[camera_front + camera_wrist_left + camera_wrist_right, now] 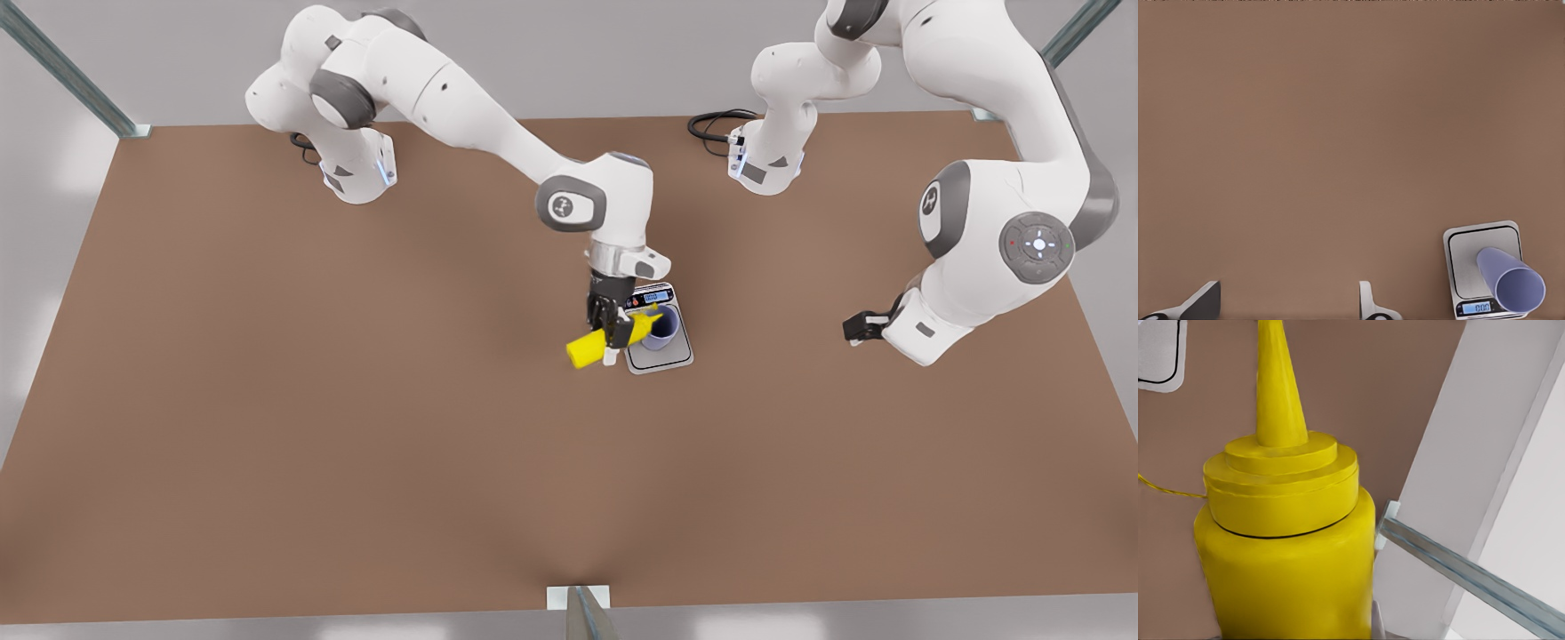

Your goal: Move cup to the weight, pick up sauce bottle, pour sauce

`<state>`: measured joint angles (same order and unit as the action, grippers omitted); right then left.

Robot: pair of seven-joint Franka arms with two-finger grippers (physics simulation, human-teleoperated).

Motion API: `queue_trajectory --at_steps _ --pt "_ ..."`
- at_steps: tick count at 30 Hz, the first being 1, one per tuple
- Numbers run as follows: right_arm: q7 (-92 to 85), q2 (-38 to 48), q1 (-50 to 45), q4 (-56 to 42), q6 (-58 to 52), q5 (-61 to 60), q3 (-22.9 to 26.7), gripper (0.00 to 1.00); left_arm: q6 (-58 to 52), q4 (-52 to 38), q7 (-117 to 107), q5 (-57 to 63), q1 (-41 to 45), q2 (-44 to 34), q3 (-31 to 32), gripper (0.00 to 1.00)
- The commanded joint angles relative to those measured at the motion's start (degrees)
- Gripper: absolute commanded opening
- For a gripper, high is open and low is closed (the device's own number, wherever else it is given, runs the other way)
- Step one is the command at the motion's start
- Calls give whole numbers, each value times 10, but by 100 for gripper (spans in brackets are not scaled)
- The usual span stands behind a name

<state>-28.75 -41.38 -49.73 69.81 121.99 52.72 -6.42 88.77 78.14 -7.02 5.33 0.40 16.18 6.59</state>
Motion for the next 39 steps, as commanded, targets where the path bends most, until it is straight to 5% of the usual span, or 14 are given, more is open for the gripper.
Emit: queue_trajectory --at_steps 1,39 --pt "0 -1 0 0 0 0 0 60 0 0 -1 0 0 0 0 100" --pt "1 -75 -46 -21 -23 66 14 60 -1 -1 -3 0 1 -4 3 100"
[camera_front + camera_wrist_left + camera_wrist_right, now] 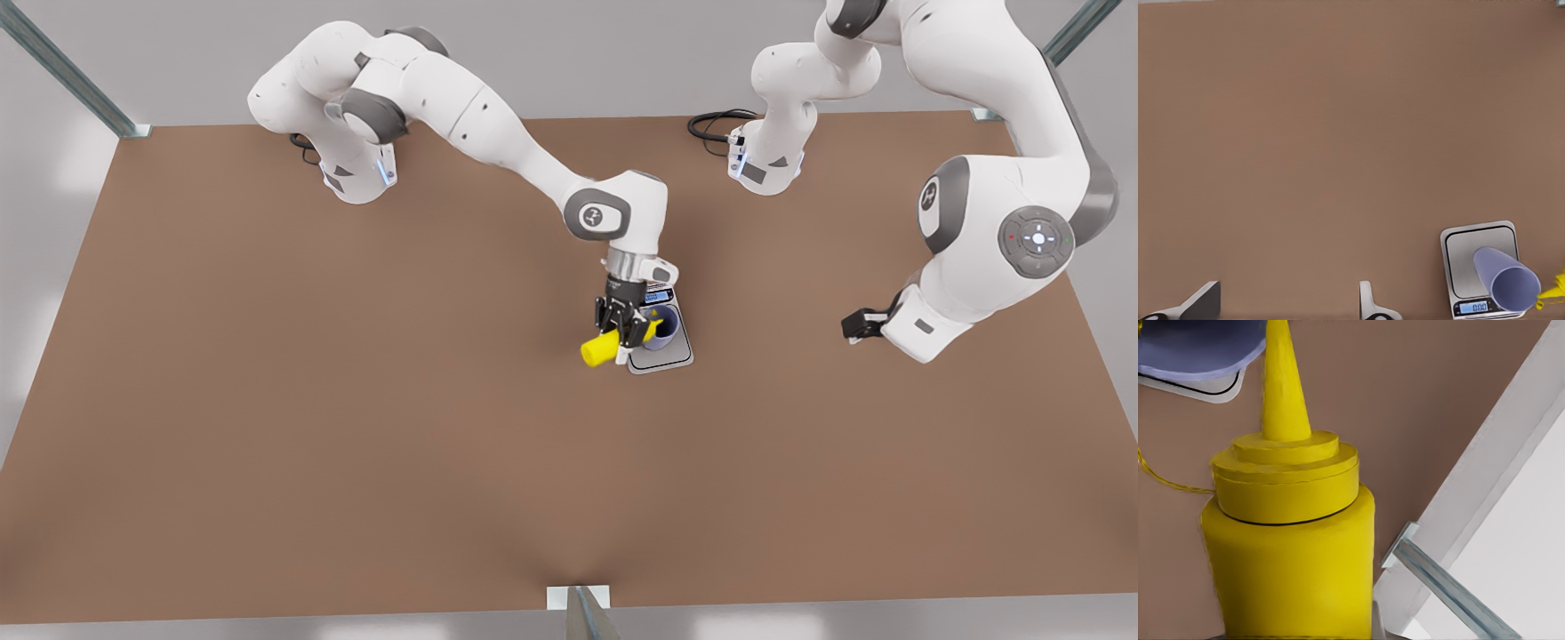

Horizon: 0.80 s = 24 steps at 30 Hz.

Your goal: Move cup to the weight, pick up sauce bottle, pour sauce

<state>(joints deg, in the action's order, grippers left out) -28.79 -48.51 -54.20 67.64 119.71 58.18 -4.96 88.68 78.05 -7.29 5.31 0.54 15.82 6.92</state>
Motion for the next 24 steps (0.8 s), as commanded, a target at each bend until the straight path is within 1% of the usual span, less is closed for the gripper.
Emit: queue_trajectory --at_steps 1,6,7,9,13,15,16,17,19,22,24 --pt "0 3 1 0 0 -9 0 60 0 0 0 0 0 0 -1 100" --pt "-6 36 49 1 4 -174 0 60 -1 0 0 0 1 -1 0 100" --pt "-37 48 71 6 10 -240 0 60 -2 0 0 0 5 -1 1 100" --pt "-84 54 94 6 13 -310 0 60 -4 1 -1 0 8 -3 1 100" --pt "-178 60 138 7 40 -381 -1 59 -4 1 -1 -1 8 -3 1 100" --pt "-244 70 184 24 66 -433 -3 60 -4 0 -1 -1 9 -2 1 100" --pt "-300 74 211 24 68 -494 -3 60 -4 0 -1 -1 8 -2 1 100" --pt "-326 75 230 26 68 -522 -3 60 -4 0 -1 -1 9 -2 1 100" --pt "-409 76 278 38 76 -621 -4 60 -4 0 -1 -1 10 -2 1 100" --pt "-534 83 326 70 76 -779 -5 60 -4 1 -1 -1 11 0 1 100" --pt "-580 83 350 88 75 -864 -5 61 -4 0 -1 -1 11 1 1 100"
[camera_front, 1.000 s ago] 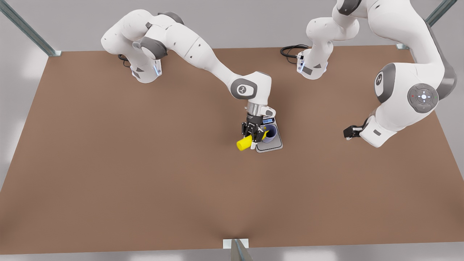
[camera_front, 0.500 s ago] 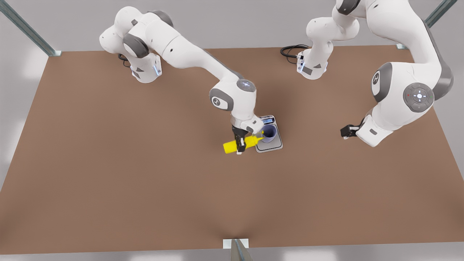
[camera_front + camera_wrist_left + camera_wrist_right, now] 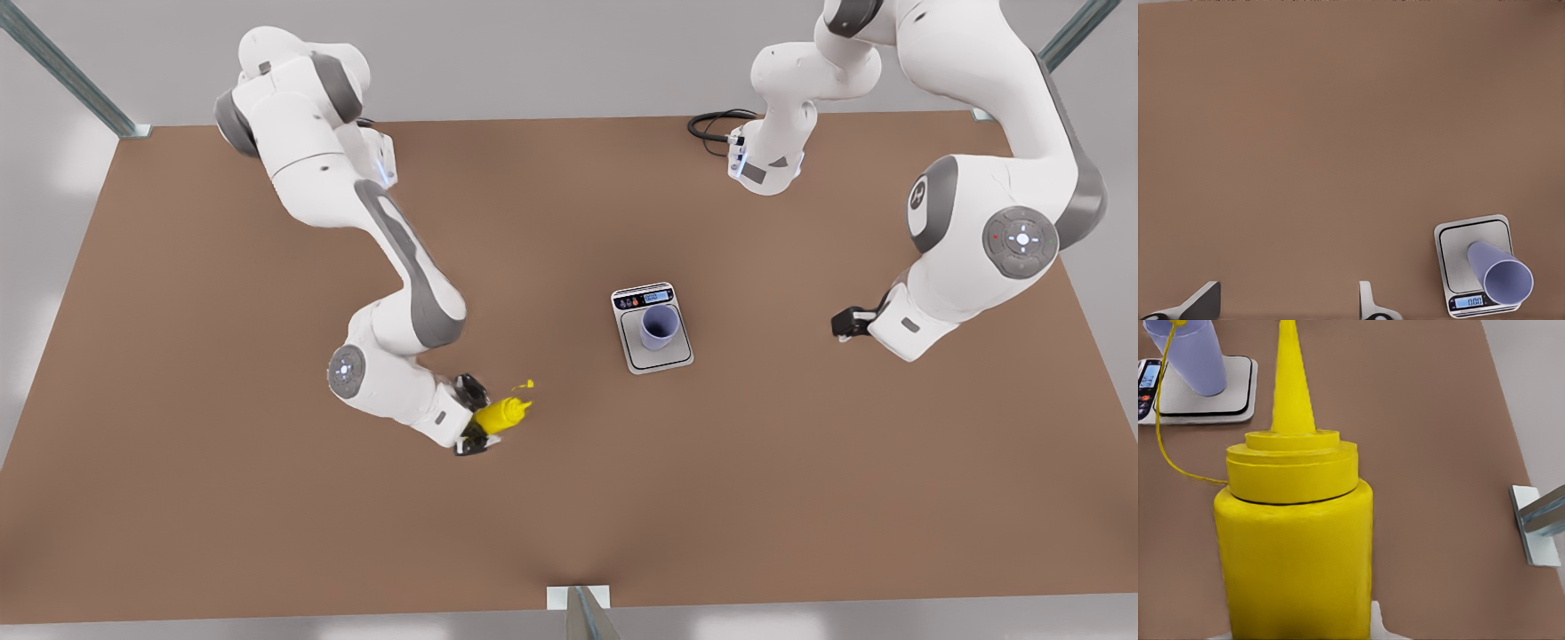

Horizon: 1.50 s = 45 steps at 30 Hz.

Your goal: Move cup to the weight, pick up sauce bottle, pour sauce

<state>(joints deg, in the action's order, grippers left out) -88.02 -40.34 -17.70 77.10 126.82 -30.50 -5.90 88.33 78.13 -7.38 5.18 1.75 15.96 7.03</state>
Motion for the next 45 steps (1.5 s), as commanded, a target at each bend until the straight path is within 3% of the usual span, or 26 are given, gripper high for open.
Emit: queue_trajectory --at_steps 1,3,6,9,11,18,24,41,43,44,45 --pt "-10 1 18 7 -3 -15 -14 61 0 -1 -1 0 0 0 0 100" --pt "-36 -1 97 29 -4 -15 -89 61 0 0 0 1 0 0 0 100" --pt "-66 -13 259 89 -4 -16 -247 61 0 0 0 2 0 1 0 100" --pt "-93 -51 355 126 -4 -16 -333 61 1 0 0 2 0 1 0 100" --pt "-139 -75 384 132 -23 -17 -349 61 1 0 0 2 0 2 0 100" --pt "-318 -106 457 172 -109 -90 -348 61 1 0 0 1 0 2 0 100" --pt "-441 -135 450 174 -172 -173 -270 61 3 0 0 3 0 7 0 100" --pt "-473 -184 450 166 -185 -193 -263 63 3 0 0 2 0 7 0 100" --pt "-472 -185 450 166 -185 -193 -263 67 3 0 0 2 1 7 0 100" --pt "-472 -185 450 166 -185 -193 -263 74 3 0 0 2 1 7 0 100" --pt "-471 -185 451 166 -185 -193 -263 88 3 0 0 2 1 7 0 100"
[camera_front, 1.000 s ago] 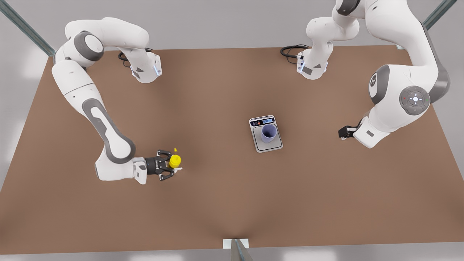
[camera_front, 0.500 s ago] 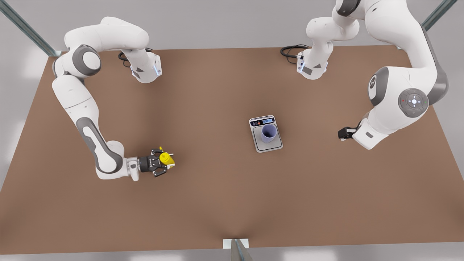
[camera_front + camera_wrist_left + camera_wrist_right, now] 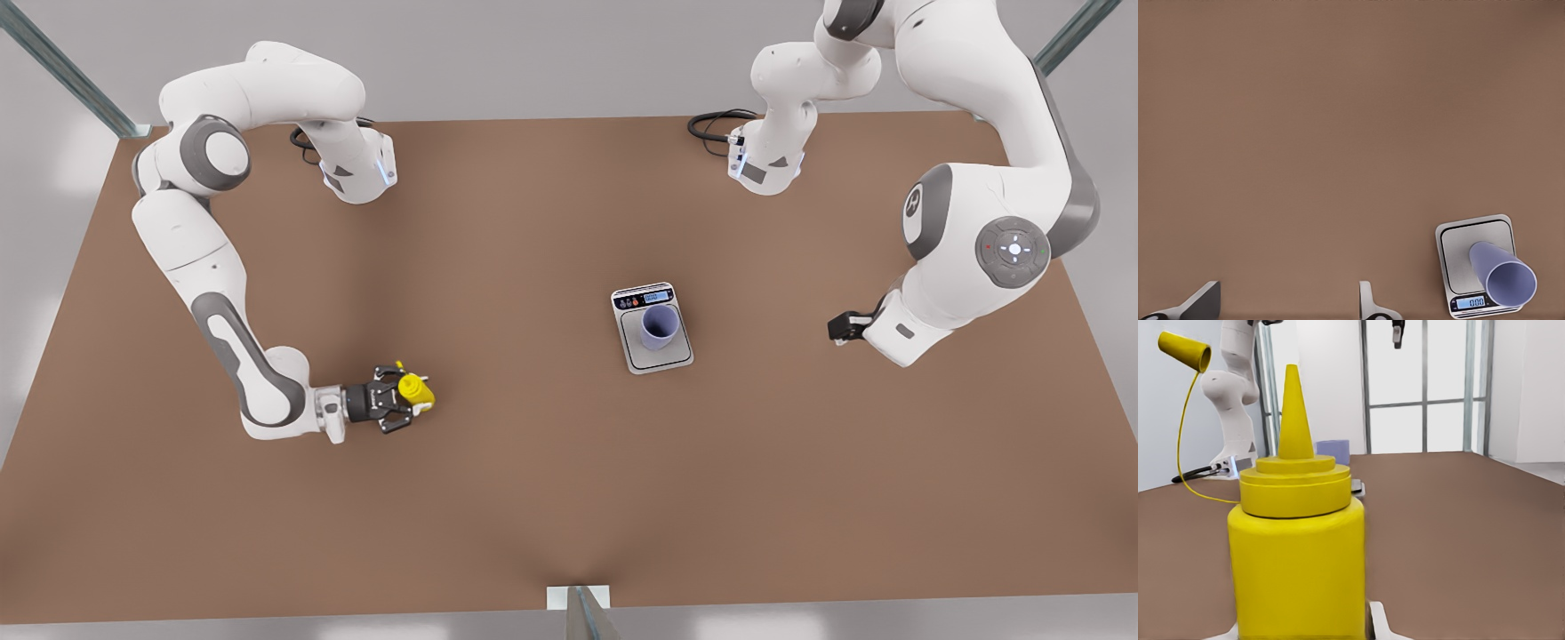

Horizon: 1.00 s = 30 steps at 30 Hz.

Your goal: Move cup to the weight, pick up sauce bottle, pour sauce

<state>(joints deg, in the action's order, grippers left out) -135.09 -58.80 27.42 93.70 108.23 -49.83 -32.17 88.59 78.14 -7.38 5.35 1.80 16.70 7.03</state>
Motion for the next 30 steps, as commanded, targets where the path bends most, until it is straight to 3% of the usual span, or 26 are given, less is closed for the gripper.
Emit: queue_trajectory --at_steps 1,5,6,19,27,28,29,30 --pt "0 0 0 0 0 0 0 88 0 0 0 0 0 0 0 100" --pt "0 0 0 1 0 0 0 89 0 0 0 0 4 0 0 100" --pt "0 0 1 1 -1 0 0 100 0 0 0 0 4 -1 0 100" --pt "-4 6 27 15 -21 6 10 100 1 0 0 0 4 -1 -1 100" --pt "-1 52 98 64 -62 61 26 100 1 -1 0 2 4 -3 -1 100" --pt "26 83 105 61 -78 82 44 100 1 -1 0 2 4 -3 -1 100" --pt "155 131 98 33 -98 131 73 100 0 -1 0 2 4 -3 -1 100" --pt "317 143 98 -29 -100 215 71 100 1 -1 0 1 4 -3 -1 100"
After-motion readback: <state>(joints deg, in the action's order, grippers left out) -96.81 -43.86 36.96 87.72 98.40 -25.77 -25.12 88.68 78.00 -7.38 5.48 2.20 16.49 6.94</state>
